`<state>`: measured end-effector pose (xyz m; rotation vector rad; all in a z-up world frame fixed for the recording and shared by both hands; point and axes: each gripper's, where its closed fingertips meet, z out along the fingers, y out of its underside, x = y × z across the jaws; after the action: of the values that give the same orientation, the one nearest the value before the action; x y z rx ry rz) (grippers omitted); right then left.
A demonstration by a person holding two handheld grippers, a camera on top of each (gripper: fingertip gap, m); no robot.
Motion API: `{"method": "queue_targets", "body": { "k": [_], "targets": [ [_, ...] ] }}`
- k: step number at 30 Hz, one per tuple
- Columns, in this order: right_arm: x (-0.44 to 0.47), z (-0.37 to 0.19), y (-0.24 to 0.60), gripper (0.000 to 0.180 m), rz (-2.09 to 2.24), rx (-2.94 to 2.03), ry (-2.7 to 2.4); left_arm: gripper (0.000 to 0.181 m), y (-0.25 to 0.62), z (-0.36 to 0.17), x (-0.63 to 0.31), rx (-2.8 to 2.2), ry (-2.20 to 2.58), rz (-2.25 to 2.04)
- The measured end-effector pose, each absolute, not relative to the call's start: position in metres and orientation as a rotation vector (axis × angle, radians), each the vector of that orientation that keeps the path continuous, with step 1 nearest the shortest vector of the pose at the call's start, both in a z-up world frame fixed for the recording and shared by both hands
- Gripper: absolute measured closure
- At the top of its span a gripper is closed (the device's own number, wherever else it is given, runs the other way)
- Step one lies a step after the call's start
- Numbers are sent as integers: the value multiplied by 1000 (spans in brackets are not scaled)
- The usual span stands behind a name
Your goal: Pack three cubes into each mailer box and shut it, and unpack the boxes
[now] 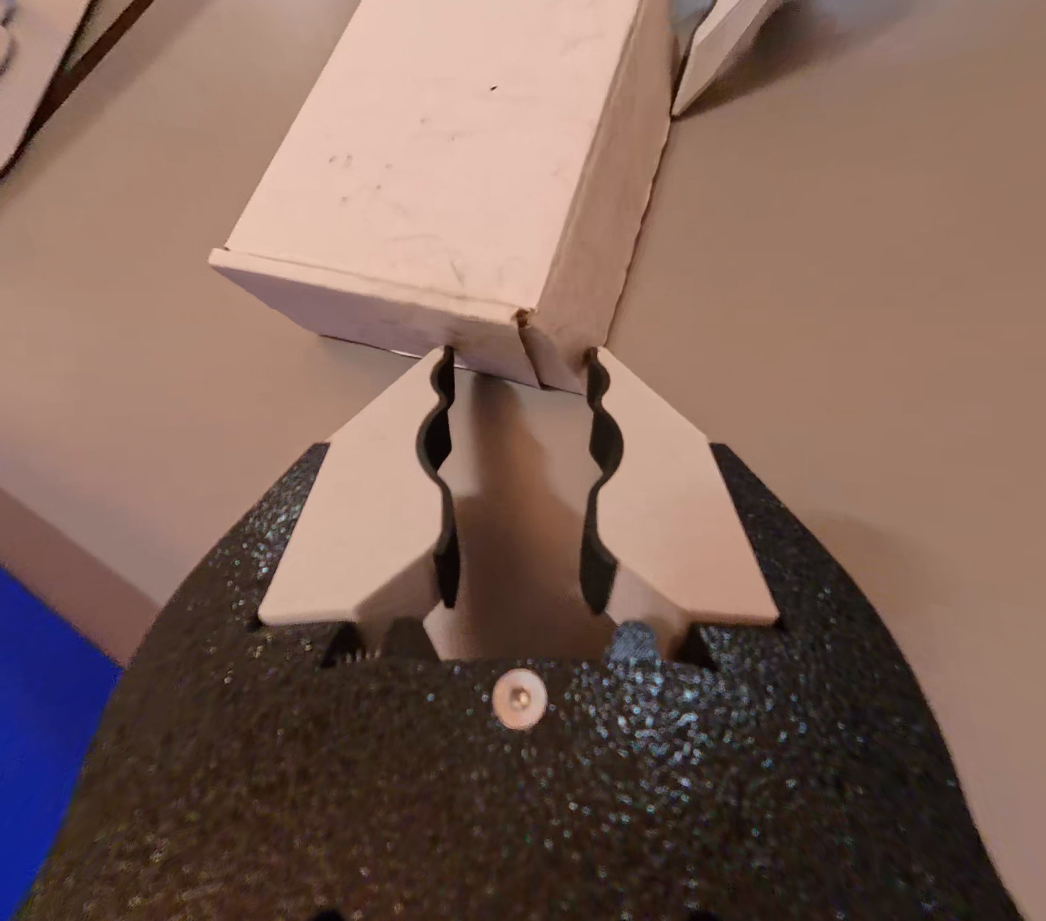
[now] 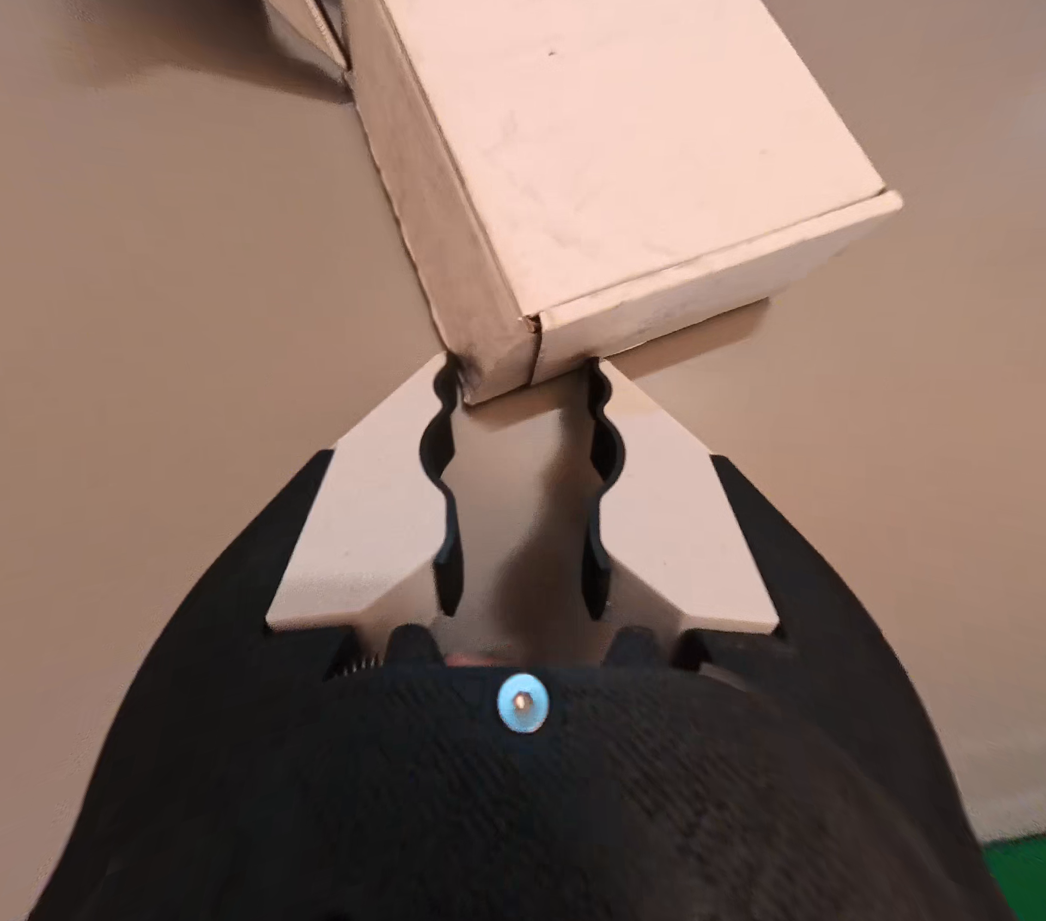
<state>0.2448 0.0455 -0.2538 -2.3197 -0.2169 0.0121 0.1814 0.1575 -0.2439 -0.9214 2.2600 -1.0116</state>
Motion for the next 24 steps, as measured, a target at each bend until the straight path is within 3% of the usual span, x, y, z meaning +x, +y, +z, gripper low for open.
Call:
{"method": "queue_targets", "body": {
  "k": [5, 24],
  "targets": [
    [249, -253, 46, 155, -180, -2410, -409, 146, 163, -245, 187, -846, 2227, -904],
    [252, -253, 49, 156, -223, -2444, -318, 151, 169, -247, 191, -828, 2216, -873]
  ]
}}
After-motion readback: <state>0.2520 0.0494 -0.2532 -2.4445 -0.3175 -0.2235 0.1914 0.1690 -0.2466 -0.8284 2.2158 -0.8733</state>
